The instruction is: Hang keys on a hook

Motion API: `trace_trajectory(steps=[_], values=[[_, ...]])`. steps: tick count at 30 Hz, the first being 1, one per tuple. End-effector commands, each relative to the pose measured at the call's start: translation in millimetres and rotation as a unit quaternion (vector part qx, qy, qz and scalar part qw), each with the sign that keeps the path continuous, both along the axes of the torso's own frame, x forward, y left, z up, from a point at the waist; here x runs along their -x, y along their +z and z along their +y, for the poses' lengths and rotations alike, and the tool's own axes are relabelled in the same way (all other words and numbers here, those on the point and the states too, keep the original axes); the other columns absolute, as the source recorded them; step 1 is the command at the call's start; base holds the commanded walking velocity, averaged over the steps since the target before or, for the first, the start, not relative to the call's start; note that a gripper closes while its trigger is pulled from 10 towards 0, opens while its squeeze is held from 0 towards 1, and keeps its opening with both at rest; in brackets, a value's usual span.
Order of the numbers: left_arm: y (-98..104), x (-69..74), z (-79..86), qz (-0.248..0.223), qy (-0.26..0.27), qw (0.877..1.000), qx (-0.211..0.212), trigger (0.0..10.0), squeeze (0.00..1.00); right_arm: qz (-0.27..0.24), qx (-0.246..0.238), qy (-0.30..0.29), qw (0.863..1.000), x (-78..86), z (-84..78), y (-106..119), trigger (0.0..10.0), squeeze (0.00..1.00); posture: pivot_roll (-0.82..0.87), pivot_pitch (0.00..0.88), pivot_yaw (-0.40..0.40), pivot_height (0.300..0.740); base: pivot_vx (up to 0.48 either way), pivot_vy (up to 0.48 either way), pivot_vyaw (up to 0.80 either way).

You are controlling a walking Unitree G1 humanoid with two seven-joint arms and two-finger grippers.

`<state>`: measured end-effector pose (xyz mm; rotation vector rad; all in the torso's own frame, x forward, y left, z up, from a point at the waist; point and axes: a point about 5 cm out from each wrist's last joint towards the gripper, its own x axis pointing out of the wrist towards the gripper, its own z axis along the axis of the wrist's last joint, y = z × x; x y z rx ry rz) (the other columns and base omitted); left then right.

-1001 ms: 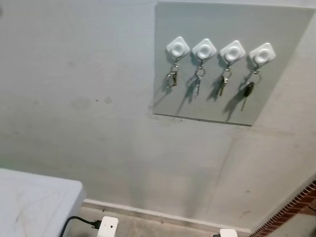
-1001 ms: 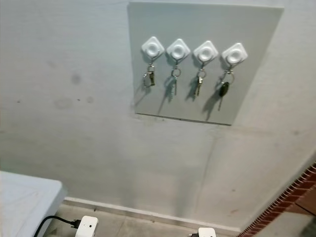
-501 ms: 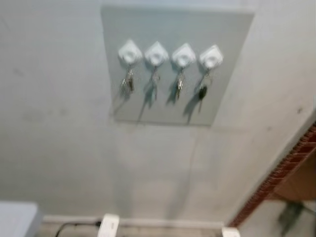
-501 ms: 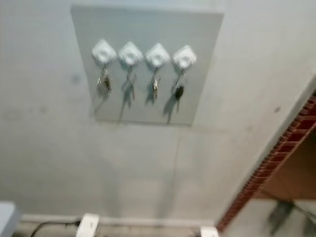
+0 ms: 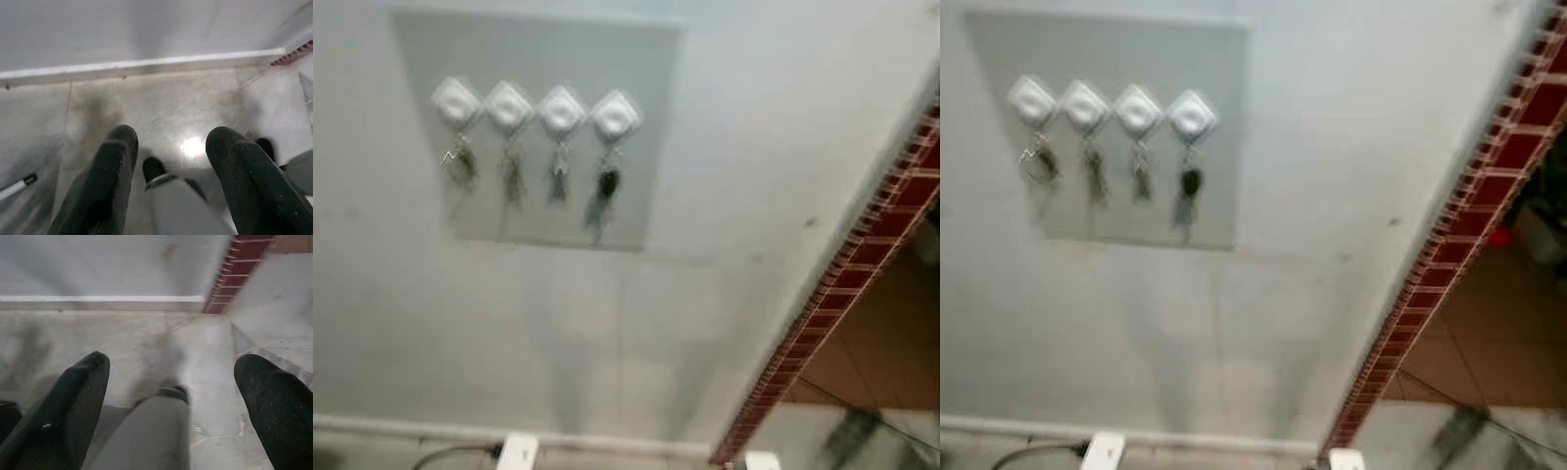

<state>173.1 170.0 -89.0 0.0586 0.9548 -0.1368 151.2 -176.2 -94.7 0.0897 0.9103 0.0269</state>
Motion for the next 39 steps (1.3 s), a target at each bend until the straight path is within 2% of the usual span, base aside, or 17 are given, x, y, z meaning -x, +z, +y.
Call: trace_trajectory(steps=[1, 4, 24, 32, 39], values=[[-1.1, 0.7, -9.9, 0.003, -0.005, 1.000, 0.009, 10.0, 0.00, -0.003, 0.013, -0.006, 1.000, -2.8, -11.1, 2.2, 10.0, 0.00, -0.01, 0.000, 0.005, 0.740, 0.000, -0.480, 0.00], [-1.4, 1.4, -9.0, 0.005, -0.005, 1.000, 0.007, 10.0, 0.00, -0.003, 0.012, -0.008, 1.000, -3.1, -11.3, 2.3, 10.0, 0.00, -0.01, 0.000, 0.005, 0.740, 0.000, -0.351, 0.00], [-0.4, -1.1, -6.9, 0.005, 0.013, 1.000, 0.014, 10.0, 0.00, -0.007, 0.011, -0.012, 1.000, -6.4, -11.8, 3.6, 10.0, 0.00, -0.01, 0.000, 0.004, 0.740, 0.000, 0.000, 0.00], [0.1, -2.1, -5.0, 0.005, 0.017, 1.000, 0.015, 10.0, 0.00, -0.008, 0.010, -0.014, 1.000, -7.6, -12.1, 4.0, 10.0, 0.00, -0.01, 0.000, 0.005, 0.740, 0.000, 0.386, 0.00], [0.7, -3.7, -6.1, 0.004, 0.012, 1.000, 0.012, 10.0, 0.00, -0.008, 0.012, -0.014, 1.000, -8.4, -12.3, 4.4, 10.0, 0.00, -0.01, 0.000, 0.002, 0.740, 0.000, 0.000, 0.00]])
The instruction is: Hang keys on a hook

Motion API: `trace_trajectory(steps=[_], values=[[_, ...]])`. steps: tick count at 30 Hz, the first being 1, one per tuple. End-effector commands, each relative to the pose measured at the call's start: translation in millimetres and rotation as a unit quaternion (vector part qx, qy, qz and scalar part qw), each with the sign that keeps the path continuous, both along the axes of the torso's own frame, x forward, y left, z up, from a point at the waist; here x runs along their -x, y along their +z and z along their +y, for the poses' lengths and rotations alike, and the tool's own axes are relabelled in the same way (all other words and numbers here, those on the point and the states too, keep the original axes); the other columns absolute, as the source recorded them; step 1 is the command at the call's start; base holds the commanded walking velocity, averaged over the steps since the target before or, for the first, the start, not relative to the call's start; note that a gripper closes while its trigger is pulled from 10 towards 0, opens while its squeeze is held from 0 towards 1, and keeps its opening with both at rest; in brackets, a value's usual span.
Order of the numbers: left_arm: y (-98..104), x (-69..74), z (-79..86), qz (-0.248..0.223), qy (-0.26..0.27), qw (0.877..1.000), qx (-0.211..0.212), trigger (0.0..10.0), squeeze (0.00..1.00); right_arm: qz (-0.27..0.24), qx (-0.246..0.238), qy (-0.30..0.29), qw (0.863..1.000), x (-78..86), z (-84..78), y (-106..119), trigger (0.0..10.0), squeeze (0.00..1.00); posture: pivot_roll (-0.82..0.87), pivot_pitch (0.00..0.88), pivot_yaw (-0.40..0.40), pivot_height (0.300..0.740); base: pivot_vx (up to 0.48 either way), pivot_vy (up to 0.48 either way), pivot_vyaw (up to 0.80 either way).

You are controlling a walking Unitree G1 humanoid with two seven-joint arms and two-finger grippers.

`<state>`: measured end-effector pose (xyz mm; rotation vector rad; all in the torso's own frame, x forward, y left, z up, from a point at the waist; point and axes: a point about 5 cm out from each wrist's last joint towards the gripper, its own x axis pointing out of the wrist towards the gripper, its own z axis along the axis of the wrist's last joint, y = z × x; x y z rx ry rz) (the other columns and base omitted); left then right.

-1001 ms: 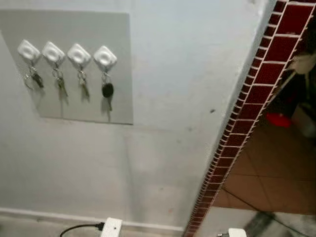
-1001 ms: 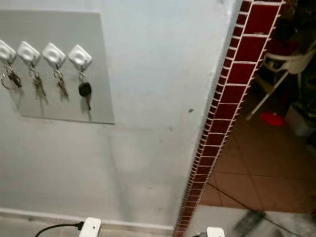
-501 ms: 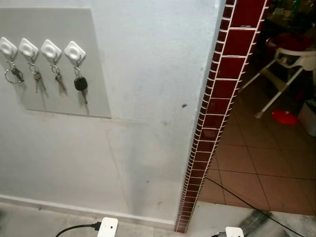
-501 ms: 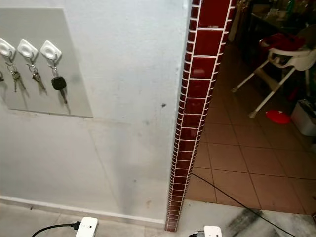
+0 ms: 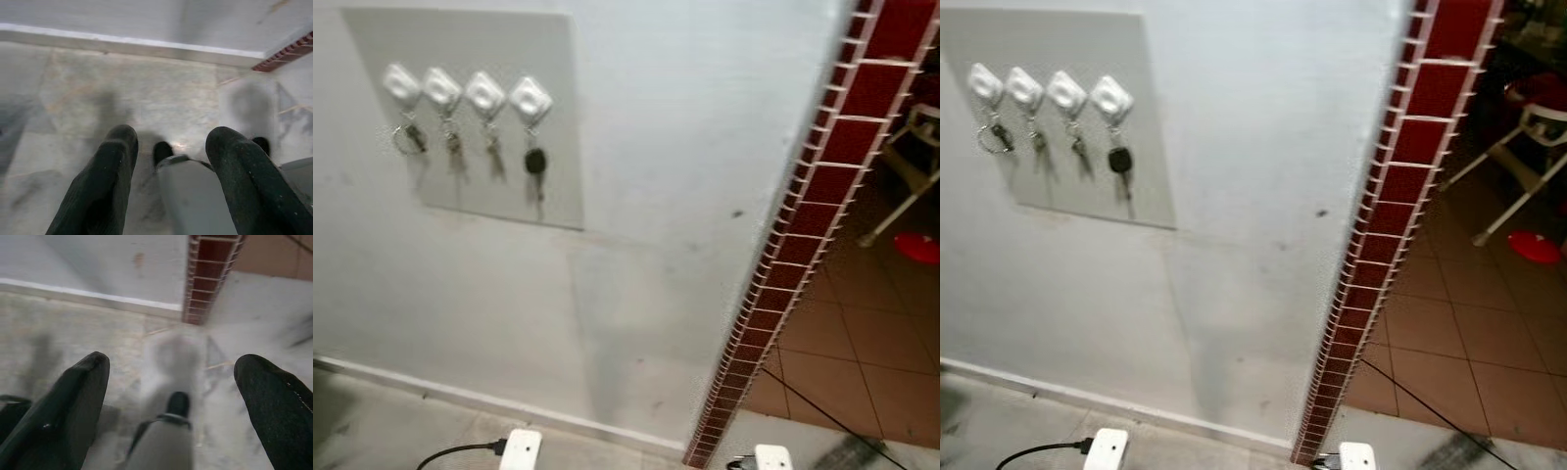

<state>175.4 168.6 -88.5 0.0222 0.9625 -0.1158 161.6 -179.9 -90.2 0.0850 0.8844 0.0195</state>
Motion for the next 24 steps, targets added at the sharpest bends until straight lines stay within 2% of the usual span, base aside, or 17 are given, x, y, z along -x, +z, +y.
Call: trace_trajectory(steps=[1, 14, 24], values=[[0.3, -1.5, -4.9, -0.001, -0.005, 1.000, 0.002, 10.0, 0.00, 0.004, 0.009, -0.011, 1.000, 2.0, -8.7, -0.1, 10.0, 0.00, -0.01, 0.000, 0.002, 0.740, 0.000, 0.000, 0.00], [-0.8, 0.4, -7.9, 0.002, -0.010, 1.000, 0.003, 10.0, 0.00, 0.012, 0.014, -0.015, 1.000, 3.4, -9.6, -1.0, 10.0, 0.00, -0.01, 0.000, -0.001, 0.740, 0.000, 0.000, 0.00], [-3.5, 9.0, 4.5, 0.012, -0.004, 1.000, -0.003, 10.0, 0.00, 0.024, 0.020, -0.018, 0.999, 7.3, -10.9, -2.9, 10.0, 0.00, -0.01, 0.000, -0.002, 0.740, 0.000, 0.000, 0.00]])
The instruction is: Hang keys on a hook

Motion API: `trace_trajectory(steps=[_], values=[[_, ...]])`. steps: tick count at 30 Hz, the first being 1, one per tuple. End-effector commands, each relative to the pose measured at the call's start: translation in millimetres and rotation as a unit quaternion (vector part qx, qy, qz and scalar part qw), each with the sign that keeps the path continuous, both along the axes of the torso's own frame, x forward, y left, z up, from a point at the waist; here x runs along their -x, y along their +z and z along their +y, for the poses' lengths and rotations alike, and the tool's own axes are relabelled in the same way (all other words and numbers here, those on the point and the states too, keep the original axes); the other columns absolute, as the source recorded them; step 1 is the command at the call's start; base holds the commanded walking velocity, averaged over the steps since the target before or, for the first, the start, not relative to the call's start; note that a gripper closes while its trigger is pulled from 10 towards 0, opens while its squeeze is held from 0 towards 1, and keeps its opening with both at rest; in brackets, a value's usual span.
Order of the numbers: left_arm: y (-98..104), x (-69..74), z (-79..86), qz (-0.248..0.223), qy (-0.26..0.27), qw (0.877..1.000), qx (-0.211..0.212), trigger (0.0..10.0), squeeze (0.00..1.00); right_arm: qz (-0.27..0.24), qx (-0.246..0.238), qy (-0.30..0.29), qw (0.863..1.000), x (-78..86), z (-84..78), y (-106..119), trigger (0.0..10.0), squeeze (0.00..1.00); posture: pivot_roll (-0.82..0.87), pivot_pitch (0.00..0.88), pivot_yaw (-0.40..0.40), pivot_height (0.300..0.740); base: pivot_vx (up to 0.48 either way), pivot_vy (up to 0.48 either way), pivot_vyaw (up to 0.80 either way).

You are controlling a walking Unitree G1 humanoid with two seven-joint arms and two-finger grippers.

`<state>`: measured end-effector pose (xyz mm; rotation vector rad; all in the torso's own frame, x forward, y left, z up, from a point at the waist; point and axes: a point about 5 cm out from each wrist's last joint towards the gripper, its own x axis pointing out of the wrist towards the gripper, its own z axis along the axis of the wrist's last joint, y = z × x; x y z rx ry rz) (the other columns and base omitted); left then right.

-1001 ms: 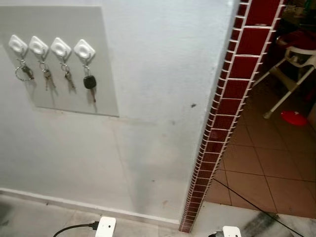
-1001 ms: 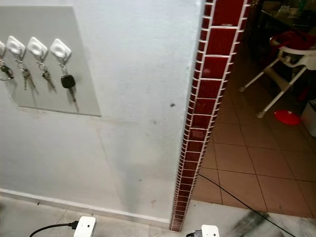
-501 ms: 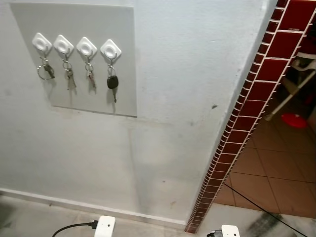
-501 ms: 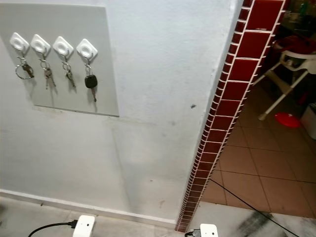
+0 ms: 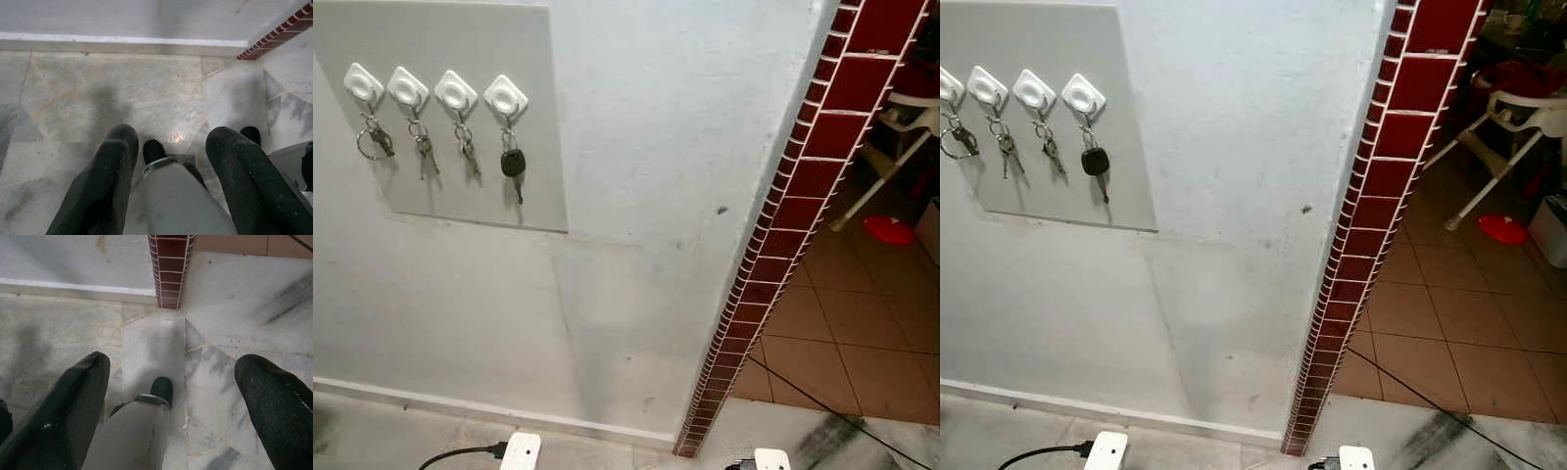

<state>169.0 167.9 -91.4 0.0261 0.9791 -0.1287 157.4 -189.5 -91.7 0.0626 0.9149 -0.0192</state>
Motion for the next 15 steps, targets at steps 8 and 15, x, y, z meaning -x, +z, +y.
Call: trace_trajectory(steps=[8, 15], values=[[-2.3, 8.1, 11.2, 0.010, 0.003, 1.000, -0.008, 10.0, 0.00, 0.009, 0.001, -0.007, 1.000, 3.8, -0.7, -1.8, 10.0, 0.00, -0.01, 0.000, 0.000, 0.740, 0.000, 0.000, 0.00], [-3.9, 11.0, 7.9, 0.016, -0.001, 1.000, -0.009, 10.0, 0.00, 0.019, 0.006, -0.007, 1.000, 6.5, -1.1, -3.2, 10.0, 0.00, -0.01, 0.000, 0.000, 0.740, 0.000, 0.000, 0.00]])
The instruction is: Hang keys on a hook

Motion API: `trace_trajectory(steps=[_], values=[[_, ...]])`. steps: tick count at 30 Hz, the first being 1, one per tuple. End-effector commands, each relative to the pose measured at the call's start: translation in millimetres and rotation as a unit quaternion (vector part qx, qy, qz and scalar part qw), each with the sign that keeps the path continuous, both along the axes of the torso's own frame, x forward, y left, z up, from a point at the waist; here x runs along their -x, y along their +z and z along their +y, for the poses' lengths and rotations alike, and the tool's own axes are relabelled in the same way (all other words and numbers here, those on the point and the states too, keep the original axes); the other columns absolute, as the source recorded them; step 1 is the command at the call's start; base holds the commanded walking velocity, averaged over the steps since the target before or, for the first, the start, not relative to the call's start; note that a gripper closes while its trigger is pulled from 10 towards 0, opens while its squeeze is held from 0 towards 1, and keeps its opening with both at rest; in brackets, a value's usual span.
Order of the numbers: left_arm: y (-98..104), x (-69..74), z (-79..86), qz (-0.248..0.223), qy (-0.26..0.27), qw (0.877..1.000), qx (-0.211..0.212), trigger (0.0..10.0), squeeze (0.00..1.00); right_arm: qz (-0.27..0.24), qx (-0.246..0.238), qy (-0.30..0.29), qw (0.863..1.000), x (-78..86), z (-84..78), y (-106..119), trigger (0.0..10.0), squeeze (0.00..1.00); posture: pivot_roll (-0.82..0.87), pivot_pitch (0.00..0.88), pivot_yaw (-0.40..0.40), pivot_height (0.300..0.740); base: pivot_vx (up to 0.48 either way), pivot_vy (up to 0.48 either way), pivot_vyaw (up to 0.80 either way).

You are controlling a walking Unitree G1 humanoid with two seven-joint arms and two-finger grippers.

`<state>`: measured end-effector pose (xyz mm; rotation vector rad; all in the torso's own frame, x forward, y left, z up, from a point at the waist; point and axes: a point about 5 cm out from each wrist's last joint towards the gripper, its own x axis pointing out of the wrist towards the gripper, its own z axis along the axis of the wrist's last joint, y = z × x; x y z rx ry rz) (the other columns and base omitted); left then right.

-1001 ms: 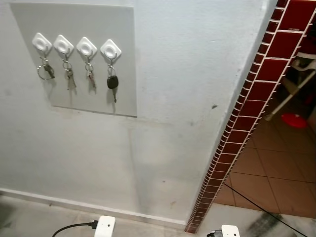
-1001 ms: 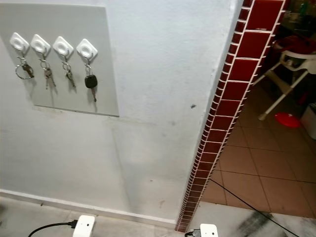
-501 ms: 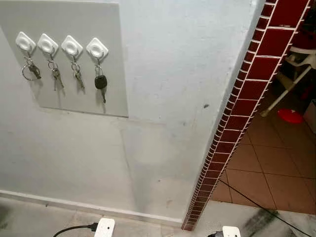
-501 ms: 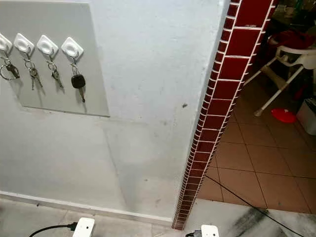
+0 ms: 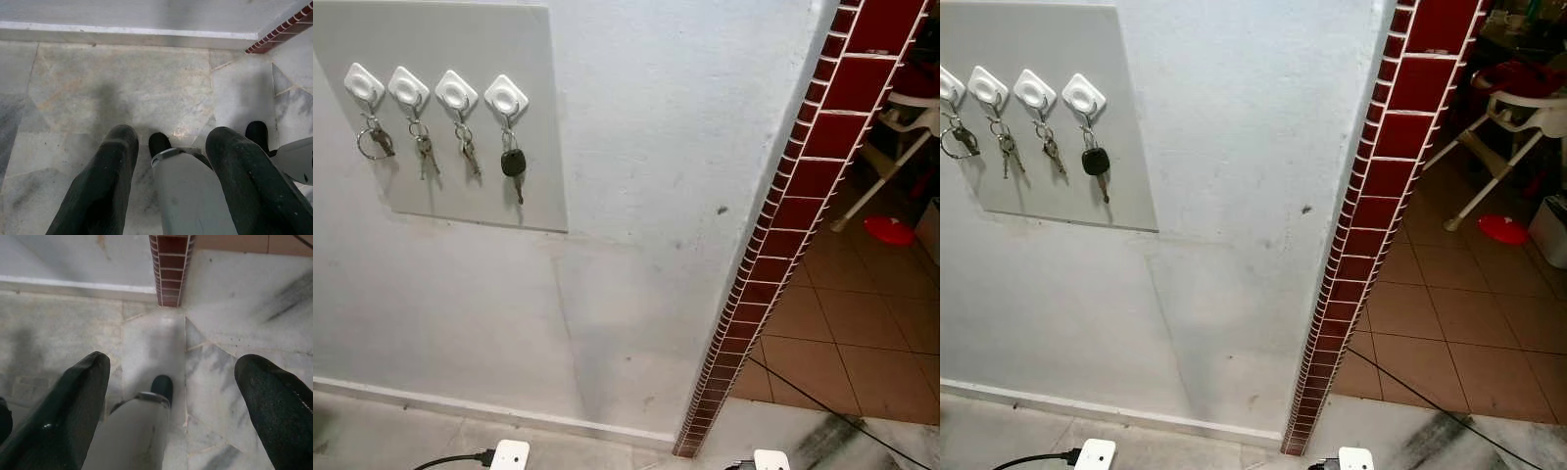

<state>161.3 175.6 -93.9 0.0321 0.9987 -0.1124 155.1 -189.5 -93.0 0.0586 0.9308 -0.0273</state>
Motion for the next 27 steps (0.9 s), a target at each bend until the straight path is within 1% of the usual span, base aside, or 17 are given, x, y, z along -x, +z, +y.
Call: trace_trajectory(steps=[1, 27], values=[[-1.4, 3.3, 0.3, 0.006, -0.006, 1.000, -0.002, 10.0, 0.00, 0.011, 0.003, -0.005, 1.000, 4.2, -1.0, -1.9, 10.0, 0.00, -0.01, 0.000, 0.000, 0.740, 0.000, 0.000, 0.00], [-1.4, 3.3, 0.3, 0.006, -0.006, 1.000, -0.002, 10.0, 0.00, 0.011, 0.003, -0.005, 1.000, 4.2, -1.0, -1.9, 10.0, 0.00, -0.01, 0.000, 0.000, 0.740, 0.000, 0.000, 0.00]])
